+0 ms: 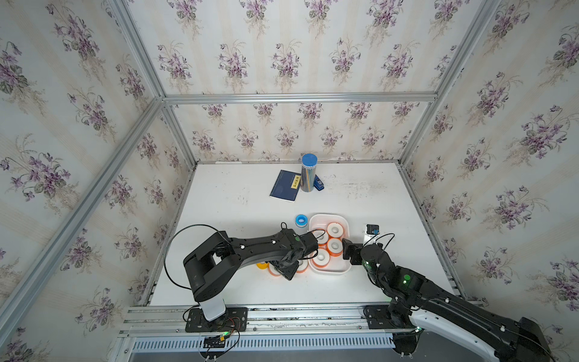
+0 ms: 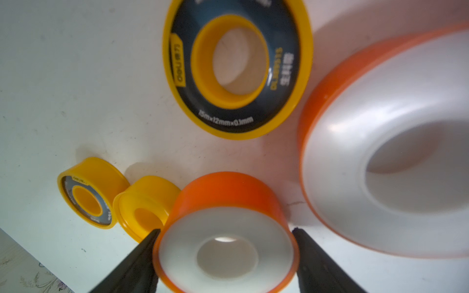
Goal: Put the sealing tape into the storage box
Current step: Pick up the sealing tape at the center of the board, then place the sealing tape in the storage box.
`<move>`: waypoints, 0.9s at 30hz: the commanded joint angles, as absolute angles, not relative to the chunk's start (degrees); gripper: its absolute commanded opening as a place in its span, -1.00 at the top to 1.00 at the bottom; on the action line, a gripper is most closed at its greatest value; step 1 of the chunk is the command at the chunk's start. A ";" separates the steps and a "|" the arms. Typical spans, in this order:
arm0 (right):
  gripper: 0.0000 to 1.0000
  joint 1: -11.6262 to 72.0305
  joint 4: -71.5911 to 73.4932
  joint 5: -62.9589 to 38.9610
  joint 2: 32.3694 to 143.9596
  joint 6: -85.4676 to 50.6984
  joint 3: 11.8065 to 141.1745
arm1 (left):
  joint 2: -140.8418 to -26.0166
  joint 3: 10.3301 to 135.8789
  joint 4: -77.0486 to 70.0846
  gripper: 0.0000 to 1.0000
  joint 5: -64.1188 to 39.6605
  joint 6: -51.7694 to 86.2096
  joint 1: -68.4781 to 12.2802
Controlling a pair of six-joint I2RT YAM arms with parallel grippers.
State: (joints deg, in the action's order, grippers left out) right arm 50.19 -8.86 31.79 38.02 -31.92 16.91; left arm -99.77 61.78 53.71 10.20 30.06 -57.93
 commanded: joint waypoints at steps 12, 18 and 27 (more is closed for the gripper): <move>-0.88 50.19 -7.54 31.82 38.23 -32.12 17.12 | -95.95 62.64 55.06 -0.32 10.37 30.85 -58.36; -0.88 50.19 -7.56 31.82 38.23 -32.14 17.09 | -91.31 64.93 55.73 -0.32 10.05 29.54 -58.45; -0.86 50.19 -7.84 32.10 37.14 -32.38 16.80 | -97.68 82.76 56.18 -0.32 4.62 23.23 -58.19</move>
